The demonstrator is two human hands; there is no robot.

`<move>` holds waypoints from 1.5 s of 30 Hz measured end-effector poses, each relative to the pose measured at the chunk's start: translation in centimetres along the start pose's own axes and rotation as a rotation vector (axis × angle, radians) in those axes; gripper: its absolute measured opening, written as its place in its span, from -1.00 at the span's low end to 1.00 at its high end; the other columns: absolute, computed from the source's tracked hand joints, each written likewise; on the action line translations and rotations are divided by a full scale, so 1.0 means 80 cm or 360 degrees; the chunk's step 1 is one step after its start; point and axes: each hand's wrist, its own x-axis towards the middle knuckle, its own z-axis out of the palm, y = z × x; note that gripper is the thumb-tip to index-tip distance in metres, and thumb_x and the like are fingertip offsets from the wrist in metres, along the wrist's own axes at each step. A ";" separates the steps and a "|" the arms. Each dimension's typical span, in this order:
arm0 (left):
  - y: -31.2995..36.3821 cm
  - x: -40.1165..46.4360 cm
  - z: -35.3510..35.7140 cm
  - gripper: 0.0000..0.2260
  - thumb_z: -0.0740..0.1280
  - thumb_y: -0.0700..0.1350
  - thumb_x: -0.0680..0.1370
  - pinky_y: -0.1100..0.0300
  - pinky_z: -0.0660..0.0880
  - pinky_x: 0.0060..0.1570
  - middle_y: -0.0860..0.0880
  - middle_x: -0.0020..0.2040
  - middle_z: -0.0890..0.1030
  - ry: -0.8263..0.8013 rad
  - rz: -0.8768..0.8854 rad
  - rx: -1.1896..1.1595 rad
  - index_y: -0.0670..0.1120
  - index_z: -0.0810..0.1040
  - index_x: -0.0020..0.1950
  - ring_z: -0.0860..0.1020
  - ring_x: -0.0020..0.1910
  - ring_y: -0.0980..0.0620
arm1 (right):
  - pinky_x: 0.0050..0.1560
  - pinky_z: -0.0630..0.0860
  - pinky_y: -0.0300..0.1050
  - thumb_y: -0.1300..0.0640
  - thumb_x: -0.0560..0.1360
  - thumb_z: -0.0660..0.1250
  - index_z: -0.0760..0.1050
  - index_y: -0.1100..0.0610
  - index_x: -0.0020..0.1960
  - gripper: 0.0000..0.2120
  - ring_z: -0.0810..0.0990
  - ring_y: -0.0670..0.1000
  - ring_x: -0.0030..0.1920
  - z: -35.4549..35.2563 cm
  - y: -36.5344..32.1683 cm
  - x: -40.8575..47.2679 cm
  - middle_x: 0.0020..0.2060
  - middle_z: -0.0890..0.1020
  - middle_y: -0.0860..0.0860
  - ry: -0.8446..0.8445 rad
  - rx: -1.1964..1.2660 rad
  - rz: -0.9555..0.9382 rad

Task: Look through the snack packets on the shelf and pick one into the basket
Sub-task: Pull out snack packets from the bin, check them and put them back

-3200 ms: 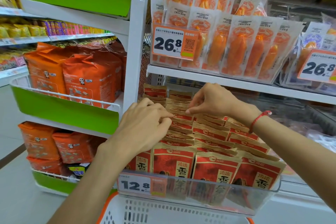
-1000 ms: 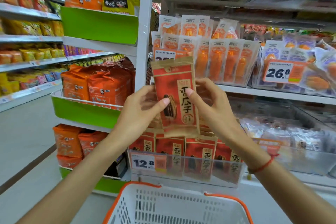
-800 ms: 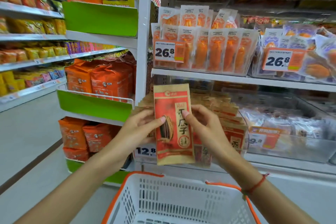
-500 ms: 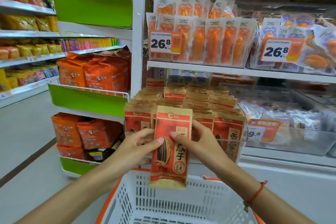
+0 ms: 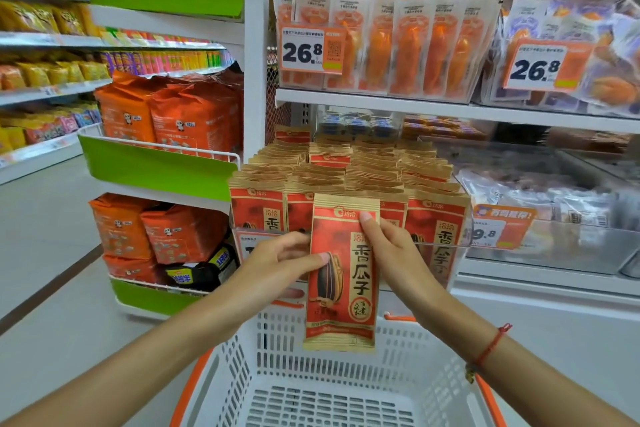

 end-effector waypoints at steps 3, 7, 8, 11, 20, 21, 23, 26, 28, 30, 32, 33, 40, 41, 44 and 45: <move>0.007 0.000 -0.001 -0.89 0.36 0.01 0.56 0.18 0.60 0.00 0.11 0.02 0.66 0.0033 0.0077 0.0095 0.13 0.58 0.07 0.65 -0.03 0.17 | -0.32 0.50 -0.42 -0.04 0.64 0.11 0.57 0.18 0.10 -0.64 0.67 -0.17 -0.26 0.000 -0.002 -0.001 -0.13 0.71 0.07 0.0005 0.0016 -0.0036; 0.013 -0.002 -0.005 -0.91 0.36 -0.04 0.56 0.33 0.58 -0.20 0.08 -0.04 0.68 0.0090 0.0179 -0.0009 0.08 0.61 0.05 0.66 -0.11 0.20 | -0.12 0.61 -0.26 -0.03 0.59 0.24 0.44 0.06 0.21 -0.75 0.69 -0.13 -0.07 0.004 0.000 -0.002 0.02 0.67 -0.03 -0.0040 0.0014 -0.0068; 0.013 -0.002 -0.007 -0.90 0.36 -0.04 0.56 0.31 0.59 -0.19 0.07 -0.03 0.68 0.0118 0.0183 -0.0050 0.08 0.61 0.05 0.67 -0.11 0.19 | -0.04 0.63 -0.18 -0.04 0.57 0.28 0.40 0.05 0.22 -0.72 0.69 -0.10 -0.04 0.005 0.000 -0.002 0.04 0.66 -0.04 -0.0058 -0.0011 -0.0048; 0.011 0.000 -0.011 -0.86 0.36 -0.07 0.56 0.26 0.62 -0.19 0.02 -0.01 0.70 0.0205 0.0174 -0.0188 0.04 0.61 0.11 0.68 -0.09 0.14 | 0.08 0.62 -0.07 -0.07 0.51 0.35 0.34 0.02 0.24 -0.62 0.65 -0.08 0.04 0.006 0.001 -0.002 0.09 0.61 -0.06 -0.0107 -0.0145 -0.0088; 0.012 0.001 -0.027 -0.81 0.32 -0.04 0.58 0.31 0.60 -0.24 0.05 0.03 0.70 0.0284 0.0104 -0.0367 0.01 0.60 0.17 0.66 0.00 0.14 | 0.05 0.59 -0.15 0.24 0.48 0.40 0.34 -0.10 0.36 -0.46 0.64 -0.01 0.10 -0.019 -0.002 0.002 0.15 0.60 0.06 -0.0506 0.0029 -0.0096; 0.012 0.001 -0.028 -0.81 0.32 -0.04 0.59 0.32 0.60 -0.24 0.06 0.02 0.71 0.0267 0.0099 -0.0370 0.00 0.60 0.17 0.66 -0.01 0.15 | 0.06 0.60 -0.11 0.28 0.47 0.40 0.36 -0.13 0.34 -0.45 0.64 0.02 0.11 -0.021 -0.001 0.003 0.16 0.60 0.07 -0.0537 0.0068 -0.0093; 0.011 0.000 -0.029 -0.81 0.31 -0.04 0.59 0.34 0.60 -0.24 0.08 0.01 0.71 0.0226 0.0093 -0.0362 0.00 0.60 0.18 0.66 -0.03 0.18 | 0.06 0.61 -0.07 0.32 0.46 0.41 0.37 -0.14 0.33 -0.43 0.65 0.02 0.11 -0.024 -0.002 0.004 0.16 0.61 0.06 -0.0552 0.0079 -0.0092; 0.009 0.000 -0.028 -0.79 0.31 -0.05 0.59 0.35 0.59 -0.24 0.09 0.03 0.70 0.0203 0.0092 -0.0343 0.00 0.59 0.20 0.66 -0.03 0.20 | -0.01 0.62 -0.10 0.31 0.45 0.42 0.36 -0.15 0.34 -0.40 0.67 -0.01 0.05 -0.027 -0.002 0.003 0.12 0.63 0.03 -0.0521 0.0011 -0.0117; 0.008 0.001 -0.028 -0.79 0.31 -0.04 0.59 0.35 0.59 -0.23 0.10 0.04 0.70 0.0211 0.0099 -0.0316 0.01 0.58 0.20 0.65 -0.02 0.21 | -0.01 0.62 -0.09 0.30 0.44 0.44 0.32 -0.19 0.34 -0.37 0.67 0.01 0.03 -0.027 -0.001 0.003 0.11 0.63 0.03 -0.0492 -0.0036 -0.0154; 0.008 0.002 -0.028 -0.80 0.31 -0.04 0.59 0.35 0.59 -0.23 0.11 0.03 0.70 0.0221 0.0105 -0.0291 0.02 0.58 0.20 0.65 -0.02 0.22 | 0.03 0.62 -0.08 0.29 0.45 0.44 0.26 -0.20 0.36 -0.33 0.66 0.03 0.04 -0.026 0.001 0.003 0.11 0.62 0.04 -0.0451 -0.0074 -0.0191; 0.008 0.002 -0.028 -0.80 0.31 -0.04 0.59 0.35 0.58 -0.23 0.12 0.02 0.70 0.0230 0.0116 -0.0268 0.02 0.58 0.19 0.65 -0.02 0.23 | 0.01 0.61 -0.13 0.30 0.46 0.43 0.22 -0.17 0.35 -0.35 0.66 -0.01 0.01 -0.026 0.003 0.003 0.11 0.62 0.04 -0.0428 -0.0116 -0.0231; 0.008 0.002 -0.028 -0.81 0.31 -0.04 0.59 0.35 0.58 -0.22 0.12 0.02 0.70 0.0232 0.0123 -0.0250 0.02 0.58 0.19 0.65 -0.02 0.24 | -0.01 0.60 -0.17 0.30 0.47 0.43 0.22 -0.15 0.34 -0.37 0.66 -0.04 0.00 -0.025 0.004 0.003 0.12 0.61 0.04 -0.0427 -0.0141 -0.0249; 0.011 0.000 -0.021 -0.80 0.36 -0.06 0.55 0.30 0.61 -0.19 0.05 -0.02 0.71 0.0202 0.0152 -0.0170 0.02 0.58 0.18 0.67 -0.05 0.16 | -0.11 0.64 -0.11 0.02 0.53 0.36 0.36 -0.03 0.12 -0.77 0.67 -0.12 -0.15 -0.013 -0.001 -0.007 -0.02 0.63 -0.13 -0.0124 -0.0520 -0.0343; 0.012 0.000 -0.020 -0.79 0.37 -0.06 0.54 0.27 0.62 -0.14 0.03 -0.01 0.71 0.0175 0.0150 -0.0154 0.02 0.58 0.18 0.68 -0.03 0.14 | -0.11 0.64 -0.08 -0.04 0.53 0.35 0.37 -0.02 0.06 -0.79 0.66 -0.14 -0.15 -0.010 -0.003 -0.008 -0.05 0.64 -0.17 -0.0012 -0.0627 -0.0376; 0.014 0.000 -0.017 -0.79 0.38 -0.02 0.53 0.15 0.61 0.03 0.03 -0.01 0.71 0.0085 0.0135 -0.0076 0.04 0.59 0.16 0.67 0.00 0.12 | -0.14 0.59 -0.07 -0.15 0.51 0.32 0.40 -0.03 -0.02 -0.77 0.59 -0.16 -0.15 -0.007 -0.008 -0.008 -0.13 0.60 -0.17 0.0284 -0.0893 -0.0502; 0.014 -0.001 -0.015 -0.80 0.38 -0.02 0.53 0.14 0.61 0.05 0.04 -0.01 0.71 0.0055 0.0122 -0.0065 0.05 0.59 0.15 0.68 -0.01 0.12 | -0.18 0.56 -0.08 -0.17 0.50 0.32 0.40 -0.03 -0.05 -0.77 0.56 -0.16 -0.19 -0.007 -0.010 -0.007 -0.18 0.58 -0.15 0.0366 -0.0919 -0.0530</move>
